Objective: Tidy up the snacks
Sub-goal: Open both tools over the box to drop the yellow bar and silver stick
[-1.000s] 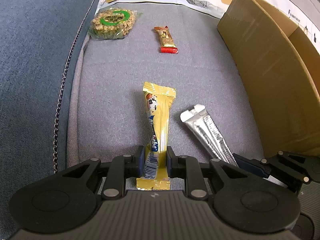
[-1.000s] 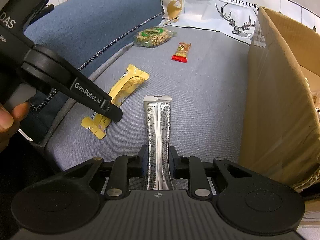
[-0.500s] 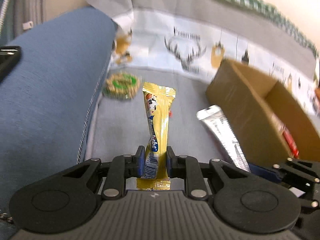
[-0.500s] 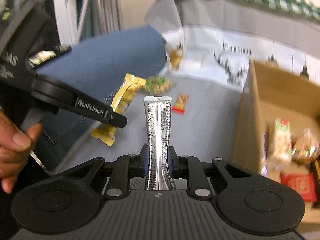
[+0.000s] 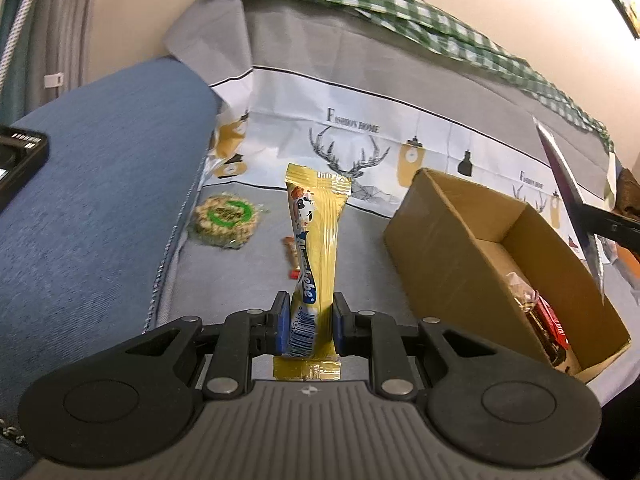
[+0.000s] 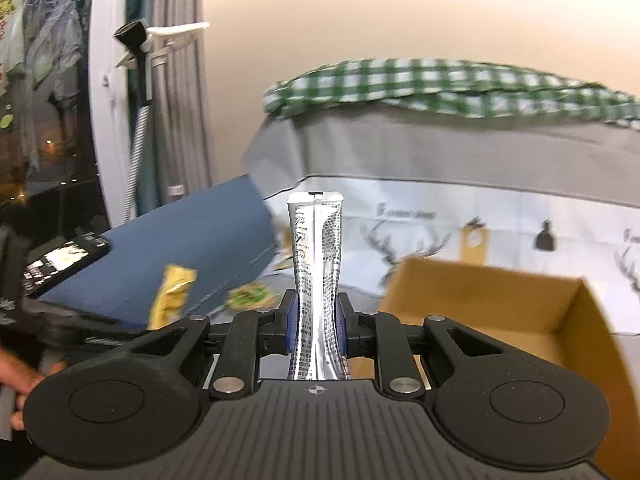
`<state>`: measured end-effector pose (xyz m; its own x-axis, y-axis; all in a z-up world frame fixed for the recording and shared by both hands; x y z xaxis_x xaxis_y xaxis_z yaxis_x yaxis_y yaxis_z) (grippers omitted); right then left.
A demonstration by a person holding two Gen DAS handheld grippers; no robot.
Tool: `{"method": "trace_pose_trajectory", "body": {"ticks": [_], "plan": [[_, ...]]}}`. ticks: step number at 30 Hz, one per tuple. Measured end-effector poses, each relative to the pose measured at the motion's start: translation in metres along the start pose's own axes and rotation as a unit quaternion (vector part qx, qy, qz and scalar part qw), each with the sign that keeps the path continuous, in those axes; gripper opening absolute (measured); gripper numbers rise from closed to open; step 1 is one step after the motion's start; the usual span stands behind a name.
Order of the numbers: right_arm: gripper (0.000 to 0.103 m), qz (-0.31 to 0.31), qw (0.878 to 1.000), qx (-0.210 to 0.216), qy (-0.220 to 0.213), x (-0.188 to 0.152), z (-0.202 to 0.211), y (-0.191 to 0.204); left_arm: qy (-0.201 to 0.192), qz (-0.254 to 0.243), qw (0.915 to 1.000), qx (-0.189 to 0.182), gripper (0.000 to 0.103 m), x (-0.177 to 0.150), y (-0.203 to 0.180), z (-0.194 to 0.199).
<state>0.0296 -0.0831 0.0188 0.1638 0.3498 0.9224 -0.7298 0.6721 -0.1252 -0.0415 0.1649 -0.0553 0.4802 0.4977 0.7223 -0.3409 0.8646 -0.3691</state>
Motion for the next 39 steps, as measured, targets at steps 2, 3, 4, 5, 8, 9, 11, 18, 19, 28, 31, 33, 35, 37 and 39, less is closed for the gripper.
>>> {"method": "trace_pose_trajectory", "body": {"ticks": [2,3,4,5,8,9,11,18,19,28,31,33,35,37,39], "plan": [[0.020,-0.016,1.000,-0.019,0.008,-0.010,0.000,-0.024,0.003,-0.003,1.0000,-0.004,0.023,0.001,-0.005,-0.004],[0.020,-0.033,0.999,-0.031,0.015,-0.018,0.000,-0.035,0.003,-0.003,1.0000,-0.006,0.023,0.001,-0.008,-0.005],[0.020,-0.051,0.998,-0.040,0.026,-0.025,0.000,-0.045,0.004,-0.004,0.9999,-0.009,0.023,0.003,-0.012,-0.006],[0.020,-0.066,0.996,-0.050,0.038,-0.031,-0.003,-0.053,0.005,-0.006,0.9999,-0.011,0.023,0.004,-0.016,-0.006],[0.020,-0.081,0.994,-0.069,0.026,-0.032,0.000,-0.066,0.005,-0.016,0.9998,-0.012,0.023,0.006,-0.031,-0.007],[0.020,-0.083,0.994,-0.073,0.025,-0.032,0.001,-0.070,0.004,-0.021,0.9997,-0.013,0.023,0.008,-0.036,-0.007],[0.020,-0.083,0.993,-0.081,0.025,-0.035,0.002,-0.074,-0.003,-0.026,0.9993,-0.028,0.023,0.012,-0.051,-0.004],[0.020,-0.092,0.990,-0.106,0.015,-0.039,0.014,-0.082,-0.019,-0.042,0.9927,-0.111,0.023,0.017,-0.121,-0.008],[0.020,-0.094,0.990,-0.109,0.013,-0.039,0.016,-0.083,-0.019,-0.048,0.9908,-0.125,0.023,0.013,-0.132,-0.011],[0.020,-0.097,0.985,-0.143,0.013,-0.043,0.026,-0.101,-0.027,-0.115,0.9754,-0.186,0.023,-0.007,-0.219,-0.037],[0.028,-0.103,0.982,-0.156,0.025,-0.049,0.025,-0.106,-0.010,-0.120,0.9723,-0.200,0.028,-0.013,-0.235,-0.049],[0.042,-0.102,0.980,-0.169,0.040,-0.053,0.021,-0.108,-0.006,-0.124,0.9727,-0.196,0.044,-0.016,-0.242,-0.054],[0.063,-0.099,0.977,-0.183,0.040,-0.054,0.022,-0.110,-0.013,-0.132,0.9719,-0.195,0.048,-0.016,-0.244,-0.055],[0.068,-0.104,0.976,-0.185,0.045,-0.057,0.020,-0.112,-0.015,-0.135,0.9720,-0.192,0.048,-0.016,-0.241,-0.055],[0.069,-0.108,0.975,-0.189,0.053,-0.059,0.018,-0.112,-0.025,-0.132,0.9731,-0.187,0.048,-0.012,-0.236,-0.054]]}}
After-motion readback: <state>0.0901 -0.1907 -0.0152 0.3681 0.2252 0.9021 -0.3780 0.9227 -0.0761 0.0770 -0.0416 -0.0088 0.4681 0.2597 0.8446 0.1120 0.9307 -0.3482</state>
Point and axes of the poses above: each gripper's, at about its wrist camera, not at the fingertips, and z roughly against the way its jaws point, y to its left, x to its top, the point moved 6 cm from there along -z, roughly the way its jaws point, and after that the axes turned 12 degrees about z, right-handed, at the moved point
